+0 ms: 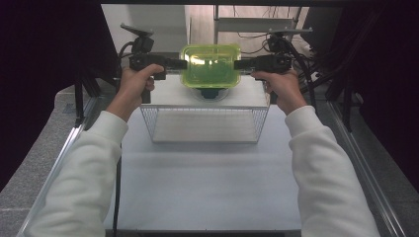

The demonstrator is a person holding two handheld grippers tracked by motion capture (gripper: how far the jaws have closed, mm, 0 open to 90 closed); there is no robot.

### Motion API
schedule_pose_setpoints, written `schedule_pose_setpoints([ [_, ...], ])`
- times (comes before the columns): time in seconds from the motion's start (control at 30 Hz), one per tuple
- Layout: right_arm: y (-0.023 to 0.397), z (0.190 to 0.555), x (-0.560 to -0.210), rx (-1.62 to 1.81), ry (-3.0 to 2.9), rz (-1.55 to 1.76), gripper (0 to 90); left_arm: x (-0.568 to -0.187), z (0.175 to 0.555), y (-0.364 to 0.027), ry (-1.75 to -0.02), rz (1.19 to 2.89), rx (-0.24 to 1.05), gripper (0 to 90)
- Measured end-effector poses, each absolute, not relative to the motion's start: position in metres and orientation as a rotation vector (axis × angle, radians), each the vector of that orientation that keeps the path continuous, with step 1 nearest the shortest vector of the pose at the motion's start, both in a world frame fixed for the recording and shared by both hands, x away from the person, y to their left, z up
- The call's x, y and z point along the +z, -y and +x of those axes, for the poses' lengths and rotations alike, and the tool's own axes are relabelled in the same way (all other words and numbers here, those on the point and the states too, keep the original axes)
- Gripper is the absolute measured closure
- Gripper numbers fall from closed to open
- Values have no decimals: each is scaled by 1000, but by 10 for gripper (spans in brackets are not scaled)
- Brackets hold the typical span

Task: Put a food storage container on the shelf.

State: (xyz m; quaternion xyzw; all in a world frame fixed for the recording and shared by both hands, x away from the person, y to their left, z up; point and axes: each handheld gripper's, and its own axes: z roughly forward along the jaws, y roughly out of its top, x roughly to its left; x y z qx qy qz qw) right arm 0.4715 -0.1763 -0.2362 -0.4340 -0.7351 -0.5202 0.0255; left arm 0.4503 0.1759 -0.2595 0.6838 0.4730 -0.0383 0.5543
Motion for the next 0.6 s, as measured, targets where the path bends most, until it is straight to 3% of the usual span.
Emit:
schedule_pose_setpoints([
  [0.6,173,501,-253,-1601,2097,-1487,741,-272,480,-178,-1197,1507,-170,765],
])
